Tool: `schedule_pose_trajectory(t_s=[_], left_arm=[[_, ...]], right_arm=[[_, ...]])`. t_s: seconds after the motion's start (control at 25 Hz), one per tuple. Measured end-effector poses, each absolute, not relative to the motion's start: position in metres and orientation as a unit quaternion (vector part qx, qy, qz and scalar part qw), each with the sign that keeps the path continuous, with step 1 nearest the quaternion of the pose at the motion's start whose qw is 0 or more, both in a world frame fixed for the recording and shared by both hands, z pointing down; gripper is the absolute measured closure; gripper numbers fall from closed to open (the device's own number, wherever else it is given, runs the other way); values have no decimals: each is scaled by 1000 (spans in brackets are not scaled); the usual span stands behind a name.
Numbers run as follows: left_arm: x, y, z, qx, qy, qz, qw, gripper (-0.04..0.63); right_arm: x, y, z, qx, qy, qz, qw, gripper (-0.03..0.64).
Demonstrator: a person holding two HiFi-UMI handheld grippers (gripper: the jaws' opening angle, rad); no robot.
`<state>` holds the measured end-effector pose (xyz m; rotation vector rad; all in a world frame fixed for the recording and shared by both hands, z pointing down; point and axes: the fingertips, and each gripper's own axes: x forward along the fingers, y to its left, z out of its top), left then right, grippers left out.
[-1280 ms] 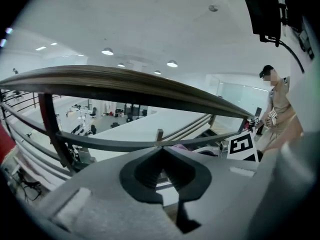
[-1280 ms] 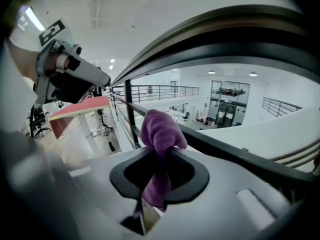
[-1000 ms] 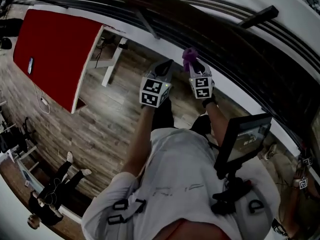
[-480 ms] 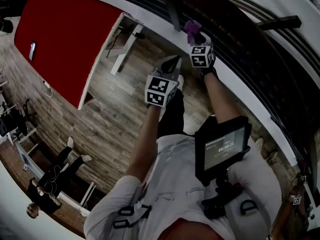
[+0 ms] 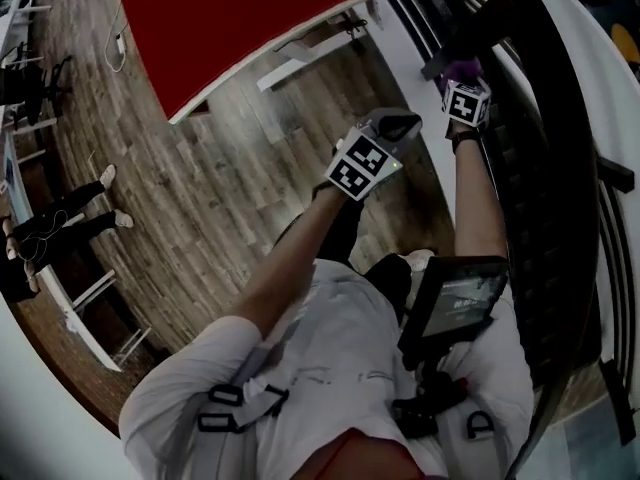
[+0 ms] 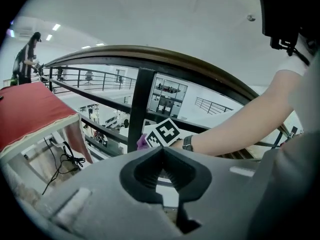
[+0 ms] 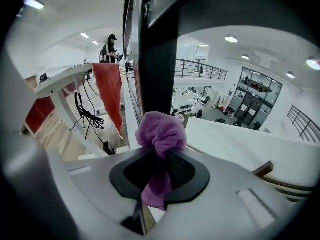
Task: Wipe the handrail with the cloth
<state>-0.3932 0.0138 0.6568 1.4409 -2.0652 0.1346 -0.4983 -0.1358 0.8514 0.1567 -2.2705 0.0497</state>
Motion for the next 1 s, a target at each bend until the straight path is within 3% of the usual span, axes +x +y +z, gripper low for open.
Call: schedule_pose_trajectory(t_s=[0.2, 0.4, 1.0], left_arm=[[-390, 12, 670, 539, -781, 49, 310, 595], [-370, 12, 655, 535, -790, 53, 294, 595], [-266, -35, 662, 603, -735, 75, 302, 595]], right_arm=[[-477, -163, 858, 121, -886, 18, 447, 561], [-469, -150, 865, 73, -901, 21, 427, 561], [-315, -179, 864, 127, -896, 35, 425, 563]])
